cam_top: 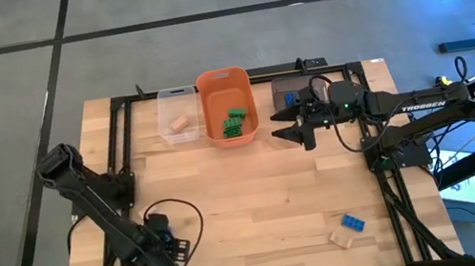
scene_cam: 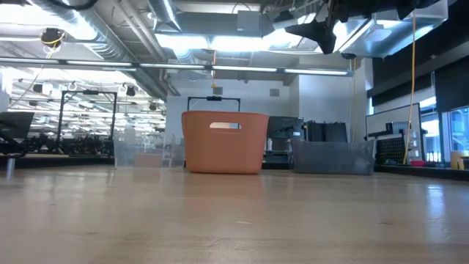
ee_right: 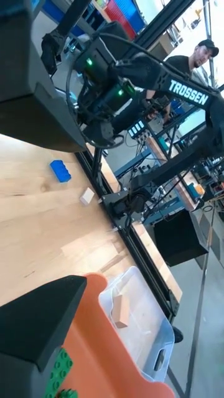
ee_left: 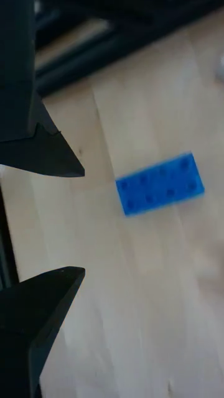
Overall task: Sort & place blocks by color
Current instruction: Put the left blue game piece into the black bin
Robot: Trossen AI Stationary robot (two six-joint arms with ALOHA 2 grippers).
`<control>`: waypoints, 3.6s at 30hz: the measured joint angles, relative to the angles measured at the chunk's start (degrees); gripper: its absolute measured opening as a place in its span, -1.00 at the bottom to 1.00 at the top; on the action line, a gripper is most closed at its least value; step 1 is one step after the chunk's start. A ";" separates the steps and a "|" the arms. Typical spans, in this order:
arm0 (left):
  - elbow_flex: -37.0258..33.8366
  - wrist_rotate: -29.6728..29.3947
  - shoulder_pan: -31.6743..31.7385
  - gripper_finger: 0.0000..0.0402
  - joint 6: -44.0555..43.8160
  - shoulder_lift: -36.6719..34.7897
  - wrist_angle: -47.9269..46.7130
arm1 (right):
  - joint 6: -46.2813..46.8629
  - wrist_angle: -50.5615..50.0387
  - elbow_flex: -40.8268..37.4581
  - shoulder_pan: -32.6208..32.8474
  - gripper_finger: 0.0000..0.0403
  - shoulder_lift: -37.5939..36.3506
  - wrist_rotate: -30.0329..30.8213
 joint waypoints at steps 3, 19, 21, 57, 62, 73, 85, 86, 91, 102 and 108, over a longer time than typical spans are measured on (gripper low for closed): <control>-3.90 0.47 0.06 0.19 -0.38 -2.35 4.44 | 0.20 0.03 0.00 0.01 0.69 0.00 0.00; -17.61 0.06 4.52 0.19 -0.49 -3.81 19.09 | 0.24 0.00 0.00 0.02 0.69 0.00 0.61; -18.15 0.86 4.65 0.19 -0.51 -3.81 19.18 | 0.30 0.00 0.00 0.02 0.69 0.00 0.70; -23.22 -13.52 5.61 -0.38 13.25 -18.48 26.20 | 0.32 0.59 0.00 0.02 0.69 0.00 1.50; -23.14 -31.24 5.97 -0.38 26.10 -31.33 27.24 | 0.17 2.30 0.00 0.02 0.69 0.02 1.08; -23.12 -39.38 21.61 -0.38 67.38 -50.45 34.15 | -3.05 7.52 -0.02 0.02 0.69 0.02 1.05; -23.07 -8.19 54.64 -0.38 104.09 -52.67 46.60 | -3.01 7.69 -0.02 0.04 0.69 0.02 0.98; -23.07 -5.01 57.25 -0.38 105.46 -52.07 48.16 | -3.01 7.69 -0.02 0.04 0.69 0.02 0.98; -23.07 9.79 67.78 -0.38 107.14 -48.65 58.34 | -3.09 8.17 -0.02 0.04 0.69 0.02 1.01; -23.09 15.06 69.22 -0.38 105.42 -32.77 78.62 | -5.88 16.67 -0.02 0.08 0.69 4.09 4.04; -23.09 15.24 66.61 -0.38 103.52 -22.00 93.83 | -5.63 21.74 -0.02 1.86 0.69 11.88 3.19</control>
